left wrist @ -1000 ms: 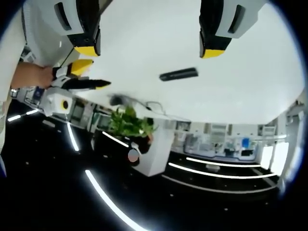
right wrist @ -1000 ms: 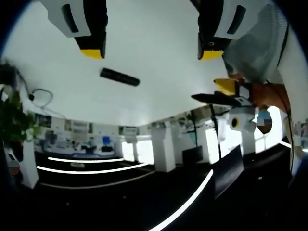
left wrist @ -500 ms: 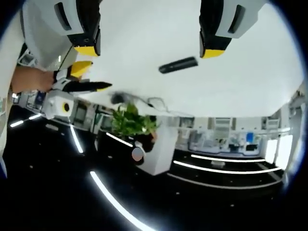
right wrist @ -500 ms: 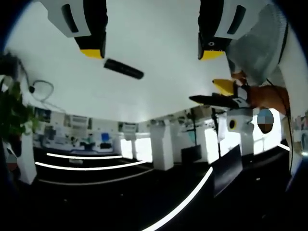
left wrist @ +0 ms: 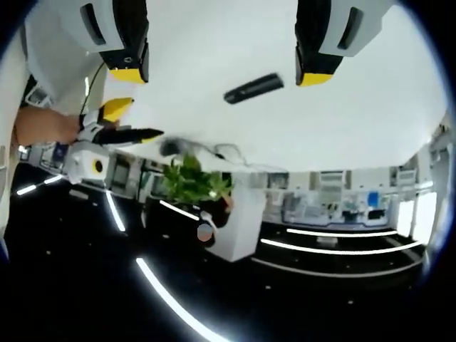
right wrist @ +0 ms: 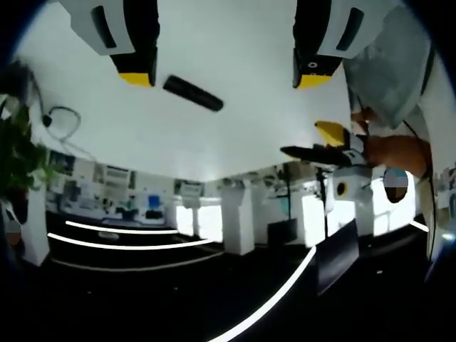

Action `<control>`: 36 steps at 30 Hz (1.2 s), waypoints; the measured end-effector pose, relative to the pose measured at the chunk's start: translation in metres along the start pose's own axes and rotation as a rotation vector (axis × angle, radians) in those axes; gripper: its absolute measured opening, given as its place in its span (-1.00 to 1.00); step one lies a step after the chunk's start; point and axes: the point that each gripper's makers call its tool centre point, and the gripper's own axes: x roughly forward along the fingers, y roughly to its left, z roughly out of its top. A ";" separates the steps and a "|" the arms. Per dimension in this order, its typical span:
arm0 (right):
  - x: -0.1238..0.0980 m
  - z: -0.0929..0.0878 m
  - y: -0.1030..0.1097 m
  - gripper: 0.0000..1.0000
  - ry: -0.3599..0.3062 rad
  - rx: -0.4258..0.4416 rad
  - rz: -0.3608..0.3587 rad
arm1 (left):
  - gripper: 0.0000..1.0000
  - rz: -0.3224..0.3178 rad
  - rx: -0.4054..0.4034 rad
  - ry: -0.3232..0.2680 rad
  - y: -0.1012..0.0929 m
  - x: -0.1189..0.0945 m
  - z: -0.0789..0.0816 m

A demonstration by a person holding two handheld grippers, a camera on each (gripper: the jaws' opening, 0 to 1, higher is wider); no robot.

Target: Press the specified remote control buttons in sequence, fully releasing each button before pressing the next.

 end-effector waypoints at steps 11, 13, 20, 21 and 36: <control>0.011 0.008 -0.017 0.53 0.015 -0.041 -0.003 | 0.74 -0.006 0.030 0.022 0.021 0.013 0.004; 0.014 0.010 -0.018 0.53 0.015 -0.044 -0.002 | 0.74 -0.007 0.039 0.027 0.024 0.016 0.004; 0.022 0.016 -0.023 0.52 0.029 -0.070 0.019 | 0.73 -0.025 0.061 0.045 0.031 0.028 0.004; 0.024 0.017 -0.025 0.51 0.030 -0.077 0.023 | 0.73 -0.027 0.060 0.046 0.033 0.029 0.005; 0.041 0.025 -0.052 0.49 0.056 -0.117 0.039 | 0.72 -0.048 0.105 0.087 0.057 0.053 0.006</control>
